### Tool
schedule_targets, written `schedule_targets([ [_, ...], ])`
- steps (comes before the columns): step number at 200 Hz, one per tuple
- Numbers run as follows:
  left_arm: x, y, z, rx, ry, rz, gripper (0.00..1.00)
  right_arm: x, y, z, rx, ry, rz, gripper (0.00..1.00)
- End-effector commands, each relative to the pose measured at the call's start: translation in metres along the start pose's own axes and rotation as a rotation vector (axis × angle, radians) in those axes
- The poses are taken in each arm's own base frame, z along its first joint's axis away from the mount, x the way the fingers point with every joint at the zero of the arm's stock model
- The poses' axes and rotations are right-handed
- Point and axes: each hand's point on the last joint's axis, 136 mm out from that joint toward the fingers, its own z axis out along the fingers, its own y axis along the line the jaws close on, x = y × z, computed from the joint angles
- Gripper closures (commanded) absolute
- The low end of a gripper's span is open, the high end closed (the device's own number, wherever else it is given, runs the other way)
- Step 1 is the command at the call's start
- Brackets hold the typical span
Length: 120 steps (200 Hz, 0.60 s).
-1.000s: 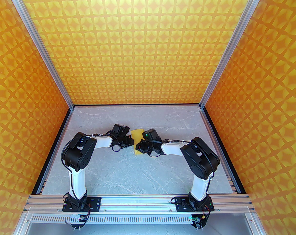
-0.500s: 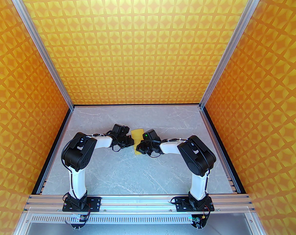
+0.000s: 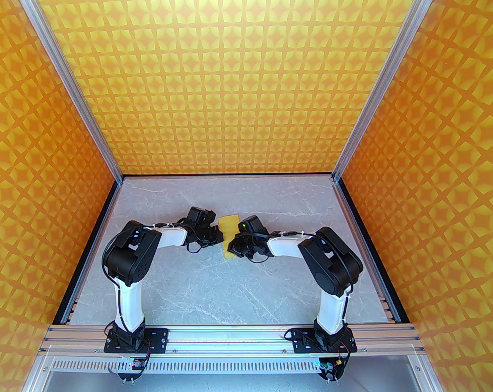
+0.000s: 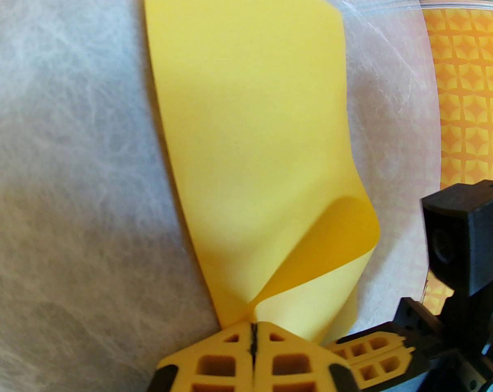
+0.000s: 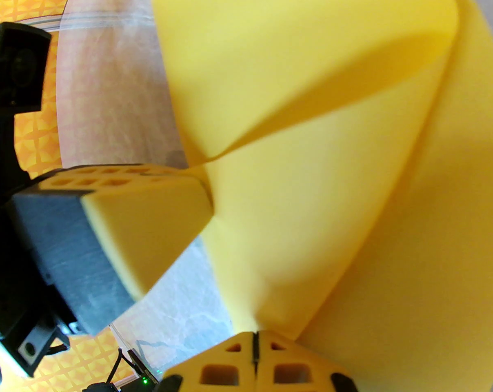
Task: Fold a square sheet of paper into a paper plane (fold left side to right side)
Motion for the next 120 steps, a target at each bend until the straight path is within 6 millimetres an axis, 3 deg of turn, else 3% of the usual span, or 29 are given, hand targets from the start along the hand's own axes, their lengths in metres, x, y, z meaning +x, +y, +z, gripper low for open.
schedule_targets([
  [1,0.010,0.019,0.006,-0.049,0.031,-0.014,1.00,-0.019,0.010,-0.011,-0.010,-0.051,-0.022,1.00],
  [62,0.012,0.021,0.007,-0.051,0.034,-0.016,1.00,-0.037,0.000,-0.002,0.008,-0.059,-0.004,1.00],
  [120,0.011,0.020,0.007,-0.050,0.034,-0.015,1.00,-0.030,-0.033,0.013,0.096,-0.020,0.006,1.00],
])
